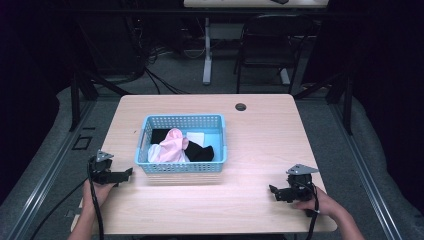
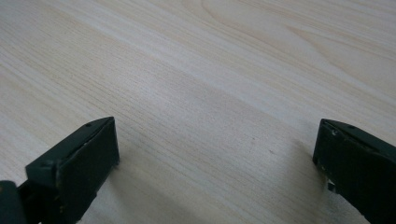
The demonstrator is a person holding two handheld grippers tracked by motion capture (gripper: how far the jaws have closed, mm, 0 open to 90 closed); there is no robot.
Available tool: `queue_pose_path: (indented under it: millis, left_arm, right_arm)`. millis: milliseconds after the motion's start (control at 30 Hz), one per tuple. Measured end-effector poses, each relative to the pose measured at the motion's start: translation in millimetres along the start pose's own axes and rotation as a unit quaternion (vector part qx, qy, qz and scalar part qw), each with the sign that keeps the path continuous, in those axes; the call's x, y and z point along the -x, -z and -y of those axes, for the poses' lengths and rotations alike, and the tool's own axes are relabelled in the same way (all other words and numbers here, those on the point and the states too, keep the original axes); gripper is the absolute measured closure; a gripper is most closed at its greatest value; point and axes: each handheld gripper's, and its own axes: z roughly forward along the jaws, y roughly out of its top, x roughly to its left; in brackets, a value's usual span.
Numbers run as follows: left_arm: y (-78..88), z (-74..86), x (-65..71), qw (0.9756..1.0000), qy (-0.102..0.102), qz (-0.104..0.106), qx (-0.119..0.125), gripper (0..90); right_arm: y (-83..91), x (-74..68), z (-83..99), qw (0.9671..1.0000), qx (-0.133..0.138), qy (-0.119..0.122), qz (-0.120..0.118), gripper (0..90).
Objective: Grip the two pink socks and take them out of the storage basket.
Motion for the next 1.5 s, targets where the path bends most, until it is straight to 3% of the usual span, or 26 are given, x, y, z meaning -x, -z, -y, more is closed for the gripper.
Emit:
queue_pose_path:
  millis: [500, 767, 900, 1200, 1500]
  left_arm:
    - [1.2, 0.4, -0.8, 1.0000, 0.000, -0.003, -0.003, 0.0]
    - [8.2, -7.7, -4.3, 0.9996, 0.011, -0.004, -0.028, 0.0]
    - [21.8, -17.7, -6.9, 0.9991, 0.029, 0.001, -0.030, 0.0]
    - [39.9, -29.6, -9.8, 0.9986, 0.031, -0.017, -0.039, 0.0]
    - [55.6, -39.9, -13.4, 0.9984, 0.043, -0.010, -0.036, 0.0]
  right_arm:
    - [0.0, 0.5, -0.2, 1.0000, -0.001, 0.002, -0.001, 0.0]
    - [0.0, 0.7, -0.3, 1.0000, -0.002, 0.002, -0.002, 0.0]
    - [0.0, 0.7, -0.3, 1.0000, -0.002, 0.002, -0.002, 0.0]
    - [-0.1, 0.8, -0.3, 1.0000, -0.002, 0.003, -0.003, 0.0]
    - [-0.4, 0.7, -0.2, 1.0000, 0.000, 0.001, -0.003, 0.0]
